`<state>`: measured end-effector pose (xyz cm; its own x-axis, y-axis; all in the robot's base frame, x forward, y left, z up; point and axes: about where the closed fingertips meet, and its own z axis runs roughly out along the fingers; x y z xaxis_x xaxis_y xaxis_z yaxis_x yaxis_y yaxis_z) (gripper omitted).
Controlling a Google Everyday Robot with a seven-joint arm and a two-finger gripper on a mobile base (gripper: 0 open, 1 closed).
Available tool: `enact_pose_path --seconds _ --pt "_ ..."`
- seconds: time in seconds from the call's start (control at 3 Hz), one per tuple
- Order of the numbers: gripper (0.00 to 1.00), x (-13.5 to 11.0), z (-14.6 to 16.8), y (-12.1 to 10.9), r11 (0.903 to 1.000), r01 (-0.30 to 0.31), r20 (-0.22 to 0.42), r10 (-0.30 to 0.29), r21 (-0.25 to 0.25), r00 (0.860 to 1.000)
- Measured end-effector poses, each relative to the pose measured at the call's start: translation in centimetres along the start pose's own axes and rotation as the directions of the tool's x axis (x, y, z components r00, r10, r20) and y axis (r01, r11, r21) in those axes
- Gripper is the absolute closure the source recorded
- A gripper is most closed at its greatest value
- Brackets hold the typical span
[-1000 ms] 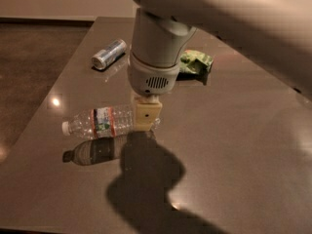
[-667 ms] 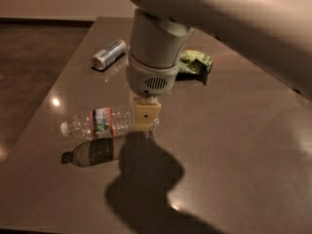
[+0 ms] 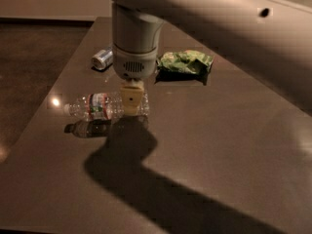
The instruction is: Move water bottle near redbull can
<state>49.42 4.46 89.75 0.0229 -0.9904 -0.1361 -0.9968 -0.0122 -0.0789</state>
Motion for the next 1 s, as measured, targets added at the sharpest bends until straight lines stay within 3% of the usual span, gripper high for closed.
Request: enact_pose_path --seconds 0.33,1.0 --pt "1.00 -1.1 1.1 -4.6 0.9976 -0.069 -0.035 0.070 0.009 0.997" --pt "1.00 -2.0 2.0 -11.2 0.9876 -0.147 -0.006 0.147 0.057 0.989"
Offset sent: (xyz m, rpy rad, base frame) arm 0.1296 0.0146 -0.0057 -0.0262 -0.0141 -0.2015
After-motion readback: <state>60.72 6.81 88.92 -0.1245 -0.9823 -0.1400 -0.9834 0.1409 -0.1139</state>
